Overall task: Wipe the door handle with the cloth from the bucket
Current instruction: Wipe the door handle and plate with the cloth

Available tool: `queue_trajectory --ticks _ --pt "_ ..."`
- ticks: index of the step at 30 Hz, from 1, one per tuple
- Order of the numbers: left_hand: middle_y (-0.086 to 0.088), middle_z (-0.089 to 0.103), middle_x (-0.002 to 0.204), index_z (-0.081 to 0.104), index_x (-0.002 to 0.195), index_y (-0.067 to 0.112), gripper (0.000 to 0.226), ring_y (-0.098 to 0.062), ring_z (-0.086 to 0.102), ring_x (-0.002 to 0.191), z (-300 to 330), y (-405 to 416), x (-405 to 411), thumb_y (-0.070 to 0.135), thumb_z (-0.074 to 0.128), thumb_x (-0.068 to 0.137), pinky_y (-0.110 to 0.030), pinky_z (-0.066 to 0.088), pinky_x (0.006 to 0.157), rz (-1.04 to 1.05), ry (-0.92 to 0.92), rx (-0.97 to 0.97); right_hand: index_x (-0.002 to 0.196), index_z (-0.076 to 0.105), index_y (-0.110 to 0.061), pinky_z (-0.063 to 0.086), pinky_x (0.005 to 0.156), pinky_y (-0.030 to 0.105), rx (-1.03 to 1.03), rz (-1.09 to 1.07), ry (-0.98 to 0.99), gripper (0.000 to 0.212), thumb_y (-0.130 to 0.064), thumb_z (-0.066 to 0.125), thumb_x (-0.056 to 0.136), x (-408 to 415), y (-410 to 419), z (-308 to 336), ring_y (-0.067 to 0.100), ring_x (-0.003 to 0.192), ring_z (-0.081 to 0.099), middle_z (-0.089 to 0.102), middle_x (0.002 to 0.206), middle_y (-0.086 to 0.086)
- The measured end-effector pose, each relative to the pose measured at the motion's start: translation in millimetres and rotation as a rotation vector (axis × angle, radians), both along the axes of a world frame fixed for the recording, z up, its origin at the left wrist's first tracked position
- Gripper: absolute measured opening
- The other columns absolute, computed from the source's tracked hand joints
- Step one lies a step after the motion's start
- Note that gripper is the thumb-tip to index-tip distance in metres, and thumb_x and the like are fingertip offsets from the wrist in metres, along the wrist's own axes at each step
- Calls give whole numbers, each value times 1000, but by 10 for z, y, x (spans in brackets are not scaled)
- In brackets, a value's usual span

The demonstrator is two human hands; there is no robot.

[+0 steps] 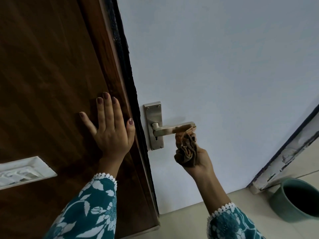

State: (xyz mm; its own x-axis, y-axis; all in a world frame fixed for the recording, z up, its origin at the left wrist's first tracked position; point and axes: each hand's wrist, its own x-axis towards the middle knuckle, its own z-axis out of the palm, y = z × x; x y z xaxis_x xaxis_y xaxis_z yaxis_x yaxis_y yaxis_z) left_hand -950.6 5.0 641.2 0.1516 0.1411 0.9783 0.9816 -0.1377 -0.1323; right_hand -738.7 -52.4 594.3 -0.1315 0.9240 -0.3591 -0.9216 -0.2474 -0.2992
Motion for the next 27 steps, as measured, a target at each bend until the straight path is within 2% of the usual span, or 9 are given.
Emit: queue_trajectory --ticks 4,7,9,11,14,17,21,25,27 --pt "-3 17 154 17 149 5 60 -20 8 147 3 4 6 31 32 97 -53 -3 114 -3 -4 2 92 66 -16 51 50 31 90 -41 -510 25 -12 41 98 151 -218 98 20 57 64 68 78 6" --pt "-4 17 154 17 149 5 60 -21 8 147 0 8 4 31 32 97 -53 -4 114 2 -3 1 105 71 -20 60 69 35 272 -203 -974 21 -13 57 90 65 -293 207 22 81 73 75 92 3" --pt "-7 20 154 17 149 4 60 -20 8 147 4 7 5 31 32 97 -53 -4 114 4 -4 -8 113 69 -22 53 83 23 476 -368 -1448 32 -21 63 81 -46 -198 319 12 93 68 74 101 -1" --pt "-8 21 153 18 148 4 60 -20 8 147 8 0 7 31 33 97 -53 -4 114 -1 -5 -15 115 68 -17 44 85 12 701 -543 -1857 38 -19 67 78 -185 -19 377 10 101 60 70 110 1" --pt "-8 22 153 18 148 3 60 -20 8 147 9 -15 7 31 32 97 -53 -3 114 -8 -7 -14 110 70 -10 52 79 30 863 -682 -2172 31 -12 70 80 -402 197 216 26 101 58 67 111 10" --pt "-12 25 152 18 148 4 59 -21 8 147 9 -14 2 31 32 97 -54 -2 114 -10 -11 -17 105 72 -9 52 75 32 847 -795 -2191 23 -9 72 81 -461 224 -23 26 100 55 67 111 12" --pt "-7 21 153 19 148 4 59 -21 10 147 4 -5 -2 30 33 97 -53 -2 114 -19 -7 7 97 72 -14 50 71 35 798 -807 -2068 16 -15 74 81 -340 213 -164 22 98 48 59 110 1" --pt "-14 28 151 20 148 4 59 -22 10 147 2 0 8 30 33 97 -52 -3 115 -17 -17 -3 97 67 -18 53 71 32 672 -882 -1838 30 -1 75 74 -39 195 -97 18 99 48 50 109 -19" --pt "-18 32 149 20 148 3 59 -23 10 147 10 -8 14 29 33 97 -53 -3 114 -8 -21 -4 98 71 -10 54 68 33 524 -879 -1822 27 1 76 73 51 193 -82 24 97 51 55 104 -3"
